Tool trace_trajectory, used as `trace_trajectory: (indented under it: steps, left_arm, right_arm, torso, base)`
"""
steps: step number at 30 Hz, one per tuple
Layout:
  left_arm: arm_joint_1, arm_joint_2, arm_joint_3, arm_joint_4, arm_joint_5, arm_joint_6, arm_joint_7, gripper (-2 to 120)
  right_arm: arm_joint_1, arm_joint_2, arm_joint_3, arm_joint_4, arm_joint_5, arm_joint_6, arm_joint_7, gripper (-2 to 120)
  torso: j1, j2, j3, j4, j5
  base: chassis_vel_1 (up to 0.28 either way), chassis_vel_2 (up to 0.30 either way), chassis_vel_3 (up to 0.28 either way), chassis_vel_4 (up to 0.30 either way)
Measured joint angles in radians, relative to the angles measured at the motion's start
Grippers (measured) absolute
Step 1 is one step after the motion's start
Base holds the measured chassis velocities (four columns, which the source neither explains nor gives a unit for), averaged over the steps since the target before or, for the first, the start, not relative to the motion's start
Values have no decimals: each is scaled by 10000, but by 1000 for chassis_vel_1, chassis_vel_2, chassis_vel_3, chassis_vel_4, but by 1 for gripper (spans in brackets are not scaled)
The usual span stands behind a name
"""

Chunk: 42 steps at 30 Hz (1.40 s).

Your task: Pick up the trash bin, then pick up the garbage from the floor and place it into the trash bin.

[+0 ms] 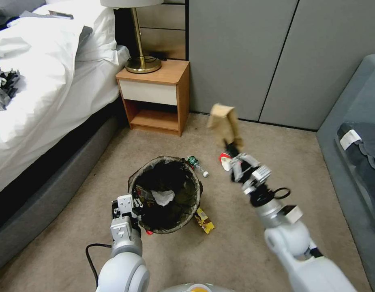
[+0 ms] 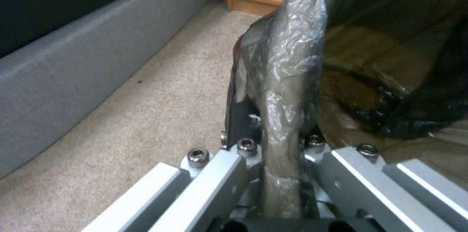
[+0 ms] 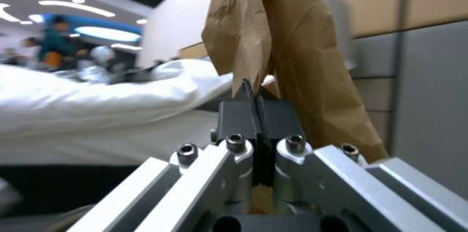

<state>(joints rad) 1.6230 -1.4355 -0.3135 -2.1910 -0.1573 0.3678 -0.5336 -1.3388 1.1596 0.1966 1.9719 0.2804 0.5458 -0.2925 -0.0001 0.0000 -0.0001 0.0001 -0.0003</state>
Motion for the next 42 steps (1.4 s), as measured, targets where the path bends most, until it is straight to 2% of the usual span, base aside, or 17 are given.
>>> trace_trajectory:
  steps: [2, 3, 6, 11, 24, 31, 34, 35, 38, 39, 42]
  left_arm:
    - [-1, 77, 22, -6, -31, 21, 0, 0]
    - [-1, 77, 22, -6, -31, 21, 0, 0]
    - [5, 157, 11, -89, -96, 57, -1, 0]
    - [70, 133, 21, -181, -95, 62, -3, 0]
    - [128, 52, 112, -280, -17, 62, -3, 0]
    - [131, 61, 87, -326, -16, 61, -4, 0]
    - [99, 86, 49, -350, -53, 62, -4, 0]
    - [99, 86, 49, -350, -53, 62, -4, 0]
    - [4, 182, 45, -362, -100, 91, -6, 0]
    - [4, 182, 45, -362, -100, 91, -6, 0]
    - [-46, 294, 7, -377, -164, 122, -14, 0]
  right_arm:
    - [-153, -84, -792, 27, -465, -8, 29, 0]
    - [-153, -84, -792, 27, -465, -8, 29, 0]
    - [-215, -69, -1731, -254, -1080, -7, 44, 0]
    - [-36, 147, -2370, -774, -1384, -5, 65, 0]
    - [546, 693, -2581, -2206, -1449, 23, 121, 0]
    - [519, 684, -2473, -2457, -1505, -102, 173, 0]
    - [446, 670, -2497, -2467, -1570, -102, 189, 11]
    - [446, 670, -2497, -2467, -1570, -102, 189, 11]
    - [399, 672, -2587, -2454, -1623, -105, 237, 26]
    - [399, 672, -2587, -2454, -1623, -105, 237, 26]
    - [342, 660, -2628, -2447, -1679, -106, 244, 39]
  torso:
    - [0, 0, 0, -1, 3]
    - [0, 0, 0, -1, 3]
    - [0, 0, 0, 0, 2]
    - [0, 0, 0, 0, 1]
    - [0, 0, 0, 0, 4]
    - [0, 0, 0, -1, 3]
    - [0, 0, 1, -1, 3]
    - [0, 0, 1, -1, 3]
    - [1, 0, 1, -1, 2]
    - [1, 0, 1, -1, 2]
    - [0, 0, 1, -1, 2]
  base:
    - [0, 0, 0, 0]
    - [0, 0, 0, 0]
    - [0, 0, 0, 0]
    - [0, 0, 0, 0]
    - [0, 0, 0, 0]
    - [0, 0, 0, 0]
    - [0, 0, 0, 0]
    - [0, 0, 0, 0]
    - [0, 0, 0, 0]
    - [0, 0, 0, 0]
    - [0, 0, 0, 0]
